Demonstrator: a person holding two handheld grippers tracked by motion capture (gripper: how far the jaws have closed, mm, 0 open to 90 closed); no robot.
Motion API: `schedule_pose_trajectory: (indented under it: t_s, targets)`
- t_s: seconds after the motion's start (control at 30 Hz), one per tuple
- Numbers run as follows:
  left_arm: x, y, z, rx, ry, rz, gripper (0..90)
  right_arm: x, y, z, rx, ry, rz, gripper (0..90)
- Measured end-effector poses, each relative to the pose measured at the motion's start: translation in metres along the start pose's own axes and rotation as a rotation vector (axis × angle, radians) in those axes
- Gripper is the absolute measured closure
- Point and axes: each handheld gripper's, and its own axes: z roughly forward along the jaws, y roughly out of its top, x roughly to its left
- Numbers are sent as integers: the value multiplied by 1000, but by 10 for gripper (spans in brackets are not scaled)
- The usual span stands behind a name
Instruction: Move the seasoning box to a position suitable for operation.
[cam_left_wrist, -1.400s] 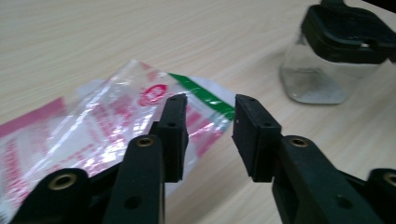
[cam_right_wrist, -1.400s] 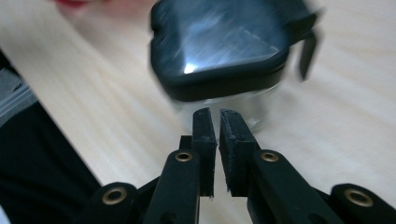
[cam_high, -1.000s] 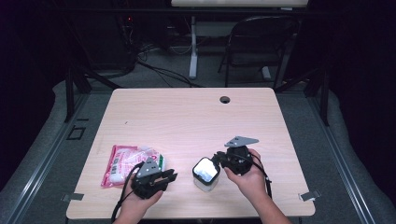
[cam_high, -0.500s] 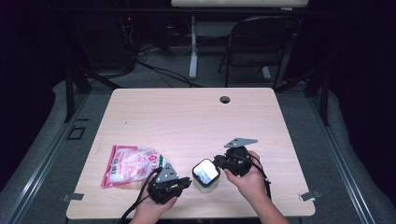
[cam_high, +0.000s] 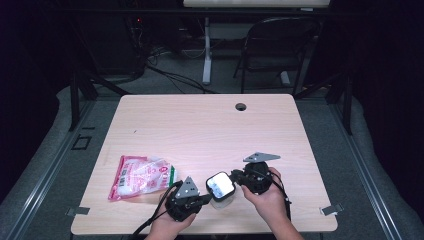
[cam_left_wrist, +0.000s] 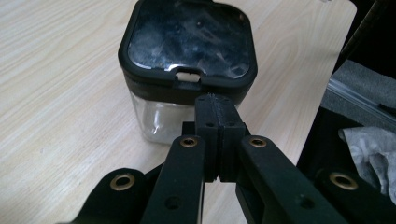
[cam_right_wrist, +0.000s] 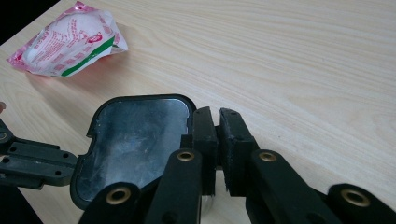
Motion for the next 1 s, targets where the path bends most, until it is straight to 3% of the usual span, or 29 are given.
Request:
schedule_pose_trajectory:
  t_s: [0.2,0.37,0.7,0.73,0.9,1.0]
  targets:
    - [-1,2,0,10,6,6,900,-2,0,0,-4,12,22,858]
    - [-1,6,-1,-11,9,0,900,-4,-1,0,-9,18,40,856]
    - [-3,31,-7,-44,7,18,900,-5,-8,-20,-48,69,-3,673]
    - [-4,33,-7,-45,10,20,900,-4,-10,-26,-38,88,-5,665]
    - [-6,42,-7,-46,17,27,900,1,-16,-36,-11,90,-31,638]
    - [-7,51,-6,-43,17,38,896,4,-23,-43,4,121,-77,601]
